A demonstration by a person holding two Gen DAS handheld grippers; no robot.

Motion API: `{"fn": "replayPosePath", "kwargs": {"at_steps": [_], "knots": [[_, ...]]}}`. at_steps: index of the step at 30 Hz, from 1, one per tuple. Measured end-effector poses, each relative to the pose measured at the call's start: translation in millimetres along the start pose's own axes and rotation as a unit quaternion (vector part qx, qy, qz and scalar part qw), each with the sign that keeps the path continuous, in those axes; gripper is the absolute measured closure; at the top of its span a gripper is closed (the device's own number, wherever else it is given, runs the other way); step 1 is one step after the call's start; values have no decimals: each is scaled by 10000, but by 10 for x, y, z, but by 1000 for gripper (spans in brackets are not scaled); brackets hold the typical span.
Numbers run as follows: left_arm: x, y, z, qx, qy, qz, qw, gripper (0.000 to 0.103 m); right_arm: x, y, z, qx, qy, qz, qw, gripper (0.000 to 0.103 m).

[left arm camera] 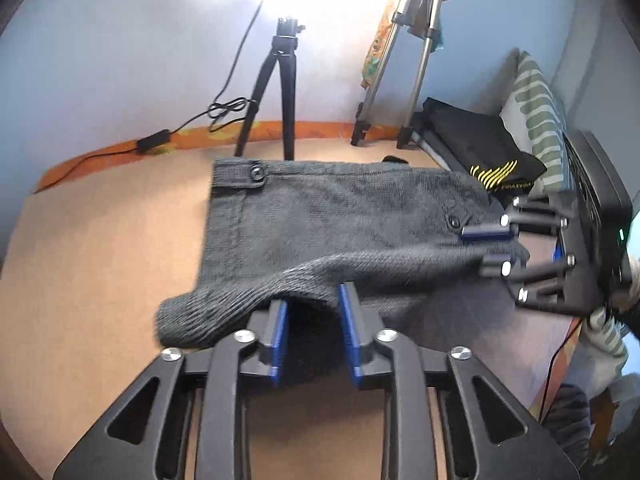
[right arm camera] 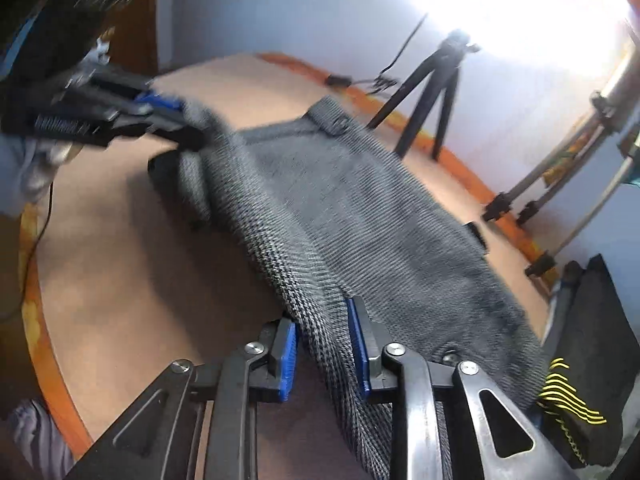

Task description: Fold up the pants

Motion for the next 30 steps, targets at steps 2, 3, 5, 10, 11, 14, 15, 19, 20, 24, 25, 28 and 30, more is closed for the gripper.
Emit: {"fn": "replayPosePath", "kwargs": {"at_steps": [2, 3, 5, 10, 11, 14, 15, 19, 20, 24, 25, 28, 30], "knots": [[145, -131, -48, -153, 24, 15, 9999, 74, 34, -28, -48, 27, -70, -17, 10000, 77], [193, -180, -71, -236, 19, 33, 9997, 72, 62, -28, -81, 45, -119, -32, 9999, 74], [356, -313, -181, -380, -97, 90, 9992, 64, 141, -71, -174, 153, -212, -24, 9997, 67], [636, -377, -447, -660, -372, -41, 9971, 63, 299, -184, -432, -15, -293, 89, 9995, 60], [674, -355, -503, -658, -457, -83, 9968, 63, 313, -200, -520, -159, -312, 91, 9993, 59], [701, -253, -592, -583, -634, -127, 9962, 63, 332, -185, -767, -859, -202, -42, 9961, 59], [704, -215, -589, -585, -626, -148, 9962, 63, 331, -160, -829, -1033, -167, -94, 9945, 59], [676, -7, -546, -494, -565, -258, 9968, 63, 284, 57, -965, -1587, 147, -427, 9863, 57], [661, 32, -534, -486, -548, -264, 9970, 63, 257, 114, -965, -1612, 229, -463, 9856, 49], [630, 91, -509, -465, -470, -253, 9975, 63, 116, 280, -944, -1767, 475, -357, 9825, 41], [625, 99, -506, -463, -466, -242, 9975, 63, 71, 309, -936, -1812, 576, -316, 9812, 41], [607, 109, -537, -465, -493, -210, 9975, 63, -57, 385, -962, -1950, 748, -223, 9777, 41], [593, 106, -567, -469, -517, -190, 9974, 63, -114, 459, -991, -1969, 783, -229, 9770, 41]]}}
Point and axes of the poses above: each gripper's, at about its wrist camera, not at the fingertips, and y roughly the way its jaws point, z to its right, x to its underside, the point moved 8 cm from there along y, roughly the way its jaws point, and after that the axes turned 11 degrees about -z, right-handed, at the moved point
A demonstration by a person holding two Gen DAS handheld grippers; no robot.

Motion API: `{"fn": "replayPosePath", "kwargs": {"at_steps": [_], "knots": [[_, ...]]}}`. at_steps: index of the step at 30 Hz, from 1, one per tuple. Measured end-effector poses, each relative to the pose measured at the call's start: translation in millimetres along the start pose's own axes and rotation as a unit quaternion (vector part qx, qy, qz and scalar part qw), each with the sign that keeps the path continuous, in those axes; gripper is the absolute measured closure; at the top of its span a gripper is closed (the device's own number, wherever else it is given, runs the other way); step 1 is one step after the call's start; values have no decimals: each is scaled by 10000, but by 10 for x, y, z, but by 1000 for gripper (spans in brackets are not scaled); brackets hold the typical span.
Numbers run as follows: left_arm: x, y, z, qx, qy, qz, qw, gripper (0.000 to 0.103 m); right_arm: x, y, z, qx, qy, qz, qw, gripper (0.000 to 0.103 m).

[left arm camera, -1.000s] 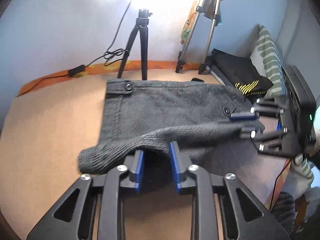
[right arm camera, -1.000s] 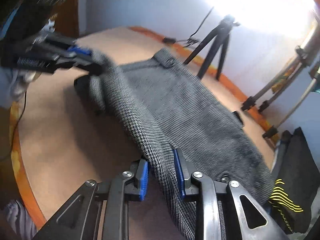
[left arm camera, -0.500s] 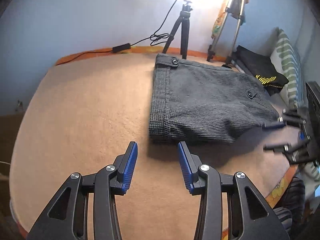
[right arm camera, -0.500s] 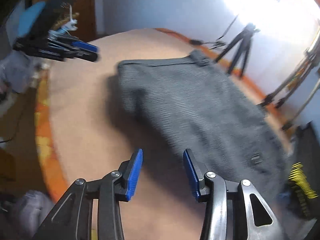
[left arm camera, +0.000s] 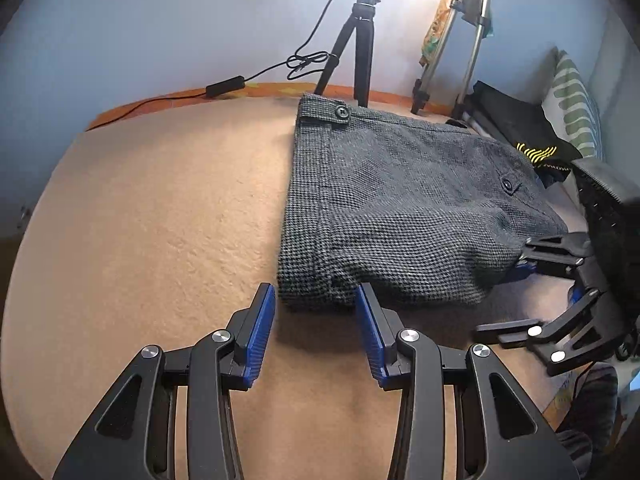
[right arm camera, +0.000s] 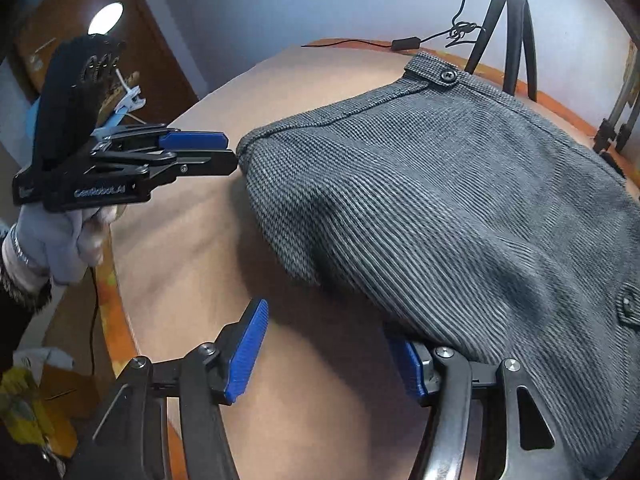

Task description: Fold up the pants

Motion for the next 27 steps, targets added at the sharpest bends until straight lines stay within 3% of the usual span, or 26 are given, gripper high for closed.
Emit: {"fn": "replayPosePath", "kwargs": {"at_steps": [1, 2, 3, 4, 9, 11, 14, 17, 22, 27], "knots": [[-5, -6, -17, -20, -7, 13, 10000, 63, -29, 46, -9, -75, 32, 12, 10000, 49], [-12, -14, -35, -35, -14, 26, 10000, 63, -52, 89, -21, -191, 89, 4, 9998, 65], [-11, -34, -51, -51, -22, 45, 10000, 63, -86, 80, -22, -247, 170, 91, 9995, 72], [-14, -57, -72, -75, -28, 69, 9999, 63, -98, 66, -36, -408, 248, 115, 9988, 88], [-87, -222, -180, -304, -49, 303, 9991, 63, -221, -240, -138, -1635, 734, 397, 9830, 99], [-169, -263, -175, -277, -106, 407, 9987, 63, -248, -310, -216, -1973, 772, 424, 9764, 100], [-289, -259, -24, -145, 9, 472, 9988, 63, -227, -298, -348, -1419, 369, 368, 9885, 93], [-379, -186, 273, -44, 383, 429, 9983, 63, -52, -374, -333, -1348, 362, 359, 9896, 75], [-358, 79, 851, -49, 1201, 201, 9925, 63, 299, -755, 103, -819, 929, 745, 9895, 66], [-180, 425, 1146, -480, 1860, -120, 9813, 63, 793, -1176, 804, -196, 1945, 1077, 9748, 65]]}}
Point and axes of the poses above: each gripper's, at about its wrist camera, not at the fingertips, and y roughly the way its jaws point, z to its right, x to its underside, the point moved 8 cm from there along y, roughly the way its jaws point, and after that the axes turned 11 degrees about -z, right-handed, at the moved point
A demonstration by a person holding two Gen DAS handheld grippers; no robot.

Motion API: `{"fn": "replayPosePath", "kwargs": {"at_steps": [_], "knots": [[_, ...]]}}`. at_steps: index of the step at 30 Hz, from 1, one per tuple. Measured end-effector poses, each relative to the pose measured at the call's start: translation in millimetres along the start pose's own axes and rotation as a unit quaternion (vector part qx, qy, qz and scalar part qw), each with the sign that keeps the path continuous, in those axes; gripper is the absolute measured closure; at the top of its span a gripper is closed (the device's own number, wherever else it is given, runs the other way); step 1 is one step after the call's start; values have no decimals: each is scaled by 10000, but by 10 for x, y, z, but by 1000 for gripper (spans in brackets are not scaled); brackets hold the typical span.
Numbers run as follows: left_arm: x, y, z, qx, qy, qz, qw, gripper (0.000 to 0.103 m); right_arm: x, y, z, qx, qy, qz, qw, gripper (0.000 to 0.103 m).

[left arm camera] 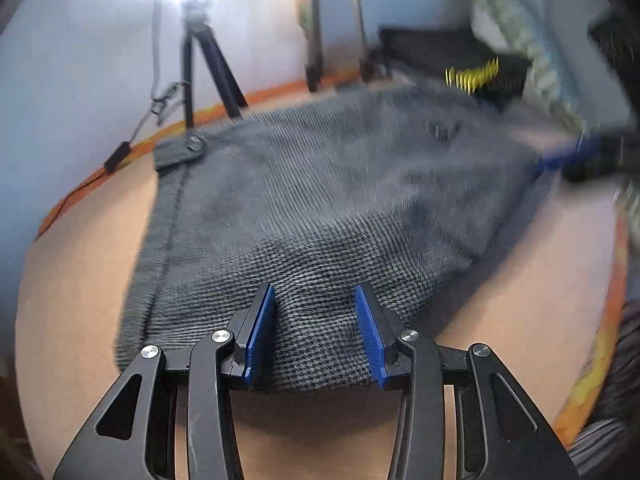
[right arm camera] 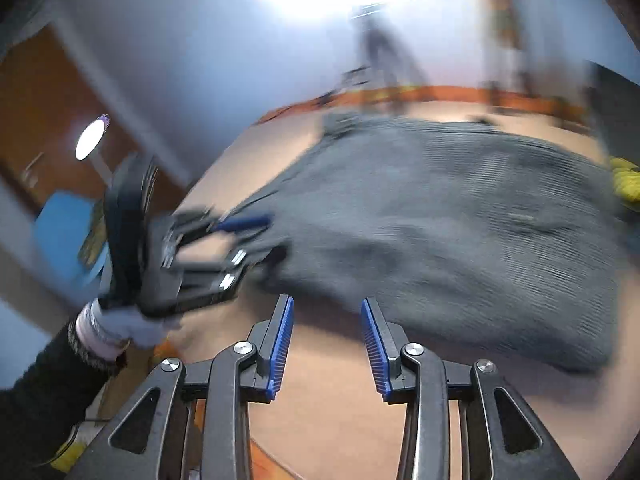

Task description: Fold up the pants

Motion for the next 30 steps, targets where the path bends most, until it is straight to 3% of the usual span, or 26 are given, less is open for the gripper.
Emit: {"fn": "replayPosePath", "kwargs": {"at_steps": [2, 7, 10, 12, 17, 22, 24, 27, 30], "knots": [[47, 99, 10, -108, 79, -72, 9999, 62, 25, -122, 231, 236, 389, 133, 9989, 61], [-35, -41, -44, 157, -155, -19, 9998, 63, 169, -287, 849, 766, 1481, 240, 9857, 56], [-213, -228, -16, 181, -164, 233, 9994, 63, 319, -266, 1064, 584, 2224, 380, 9725, 37], [-353, -276, 28, 79, -93, 309, 9994, 63, 330, -157, 1104, 292, 2609, 525, 9635, 34], [-651, -83, 267, 96, 135, 220, 9996, 63, 322, -61, 1305, -94, 3153, 671, 9466, 33], [-694, 256, 417, -50, 367, -57, 9993, 63, 286, 105, 1410, -451, 3610, 837, 9277, 32], [-617, 427, 418, -113, 419, -280, 9987, 61, 232, 111, 1413, -397, 3604, 960, 9270, 32], [-613, 376, 369, -15, 245, -208, 9995, 62, 162, 145, 1420, -390, 3627, 1082, 9248, 32], [-705, 240, 379, -31, 220, 14, 9998, 62, 128, 178, 1438, -294, 3706, 1169, 9209, 45]]}}
Point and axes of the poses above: each gripper's, at about its wrist camera, not at the fingertips, and y roughly the way its jaws point, z to its right, x to its underside, the point moved 8 cm from there along y, roughly the way its jaws point, and after that the axes turned 11 degrees about -z, right-handed, at the moved point
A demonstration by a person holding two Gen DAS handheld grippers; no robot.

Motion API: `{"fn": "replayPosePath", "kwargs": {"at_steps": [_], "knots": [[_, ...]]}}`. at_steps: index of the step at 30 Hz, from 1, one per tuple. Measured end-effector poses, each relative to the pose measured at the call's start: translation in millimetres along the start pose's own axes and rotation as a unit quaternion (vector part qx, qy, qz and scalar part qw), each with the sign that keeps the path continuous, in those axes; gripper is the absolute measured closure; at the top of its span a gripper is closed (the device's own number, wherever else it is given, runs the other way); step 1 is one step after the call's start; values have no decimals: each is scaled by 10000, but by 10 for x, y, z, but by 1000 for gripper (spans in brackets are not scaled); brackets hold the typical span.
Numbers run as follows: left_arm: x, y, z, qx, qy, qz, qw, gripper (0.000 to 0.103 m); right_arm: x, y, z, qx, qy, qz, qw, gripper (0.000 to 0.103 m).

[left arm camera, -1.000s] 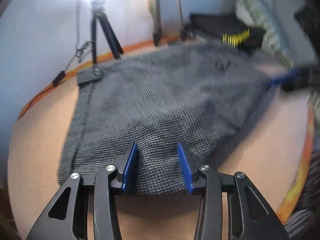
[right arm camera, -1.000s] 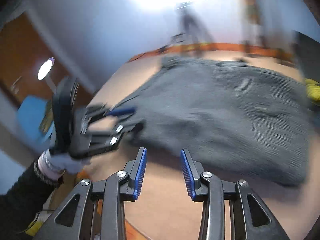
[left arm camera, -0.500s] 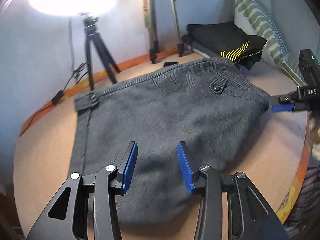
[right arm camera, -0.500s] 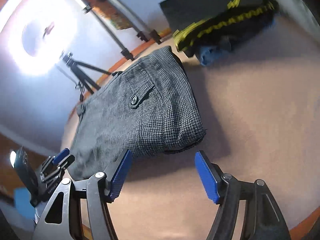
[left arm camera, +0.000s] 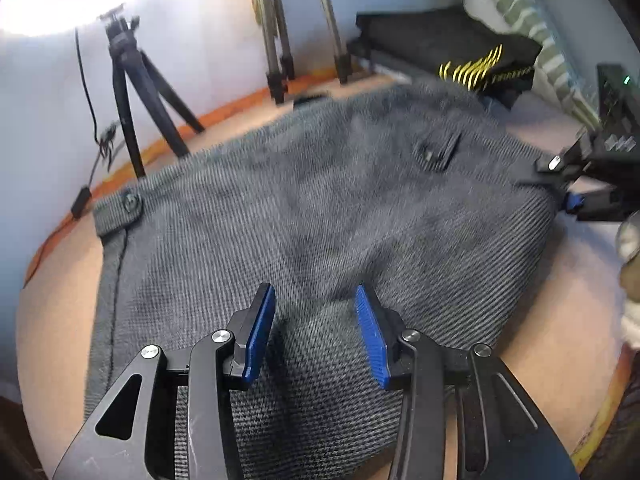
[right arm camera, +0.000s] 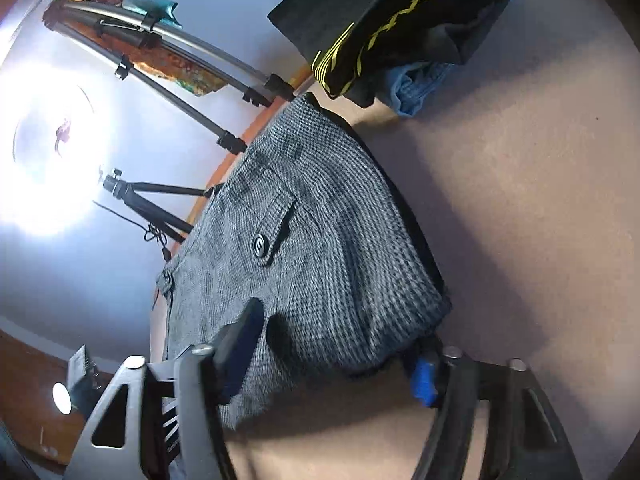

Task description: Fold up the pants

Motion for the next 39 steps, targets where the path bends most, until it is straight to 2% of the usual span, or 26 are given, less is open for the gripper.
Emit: {"fn": "replayPosePath", "kwargs": {"at_steps": [2, 5, 7, 9, 12, 18, 22, 25, 29, 32, 36, 39], "knots": [[-98, -39, 24, -106, 8, 139, 9998, 62, -18, 6, 39, 79, 54, 44, 9999, 63], [-174, 71, 83, -66, -46, 79, 9999, 62, -13, -48, 104, 32, 109, 101, 9999, 74], [-154, 244, 167, -36, 14, -103, 9999, 62, -14, -88, 95, 102, -15, 139, 9999, 78], [-131, 288, 197, -144, 93, -22, 9999, 62, -19, -131, 51, 196, -170, 191, 9995, 80], [-104, 261, 180, -93, 7, -77, 9999, 62, -36, -222, -111, 422, -550, 356, 9970, 83], [134, -112, 38, -203, -238, 231, 9992, 62, -37, -403, -551, 699, -1321, 645, 9867, 85], [408, 21, -81, -126, -351, -82, 9993, 61, -28, -457, -847, 827, -1757, 777, 9779, 86], [479, -9, -159, 80, -612, -36, 9981, 61, 13, -470, -1147, 914, -2154, 837, 9686, 86], [556, -401, -428, 256, -1100, 448, 9926, 61, 94, -418, -1587, 1013, -2730, 816, 9532, 88], [685, -679, -697, 178, -1436, 716, 9869, 61, 217, -336, -1916, 1089, -3207, 789, 9376, 88], [1030, -1005, -1212, 78, -2080, 993, 9730, 61, 471, -82, -2349, 1189, -3895, 604, 9113, 88], [1324, -1190, -1590, 4, -2610, 1129, 9587, 61, 685, 153, -2630, 1259, -4328, 458, 8915, 88]]}}
Point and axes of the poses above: each gripper's, at about its wrist camera, not at the fingertips, and y roughly the way its jaws point, z to its right, x to its underside, the point moved 8 cm from there along y, roughly the way its jaws point, and after that the axes turned 11 degrees about -z, right-handed, at the moved point
